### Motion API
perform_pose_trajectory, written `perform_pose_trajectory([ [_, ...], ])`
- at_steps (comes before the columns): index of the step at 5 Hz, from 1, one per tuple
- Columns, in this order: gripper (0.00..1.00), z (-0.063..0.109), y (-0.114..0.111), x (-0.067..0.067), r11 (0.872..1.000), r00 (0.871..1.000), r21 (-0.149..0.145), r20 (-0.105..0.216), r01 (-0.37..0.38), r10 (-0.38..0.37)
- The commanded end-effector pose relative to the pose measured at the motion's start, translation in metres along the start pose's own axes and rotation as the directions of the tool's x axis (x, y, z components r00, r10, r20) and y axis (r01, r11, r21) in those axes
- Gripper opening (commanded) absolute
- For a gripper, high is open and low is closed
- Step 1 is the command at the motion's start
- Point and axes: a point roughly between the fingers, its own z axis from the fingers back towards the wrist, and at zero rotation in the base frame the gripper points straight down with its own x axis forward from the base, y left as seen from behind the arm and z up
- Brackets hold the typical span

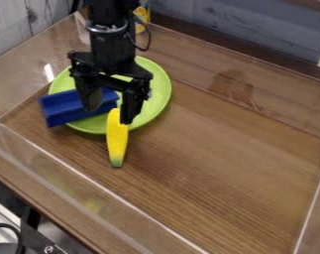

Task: Remove the banana from inside the green plate and put it on the table

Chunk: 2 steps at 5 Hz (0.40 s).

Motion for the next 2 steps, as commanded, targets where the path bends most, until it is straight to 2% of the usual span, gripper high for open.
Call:
perform_pose_trajectory([
  [1, 1.0, 0.0069, 0.003, -0.0012, 0.999, 0.997, 0.0, 0.056, -0.044, 0.044],
  [2, 1.0, 0.0026, 0.0031, -0.0033, 0.996, 0.994, -0.005, 0.061, -0.087, 0.087],
])
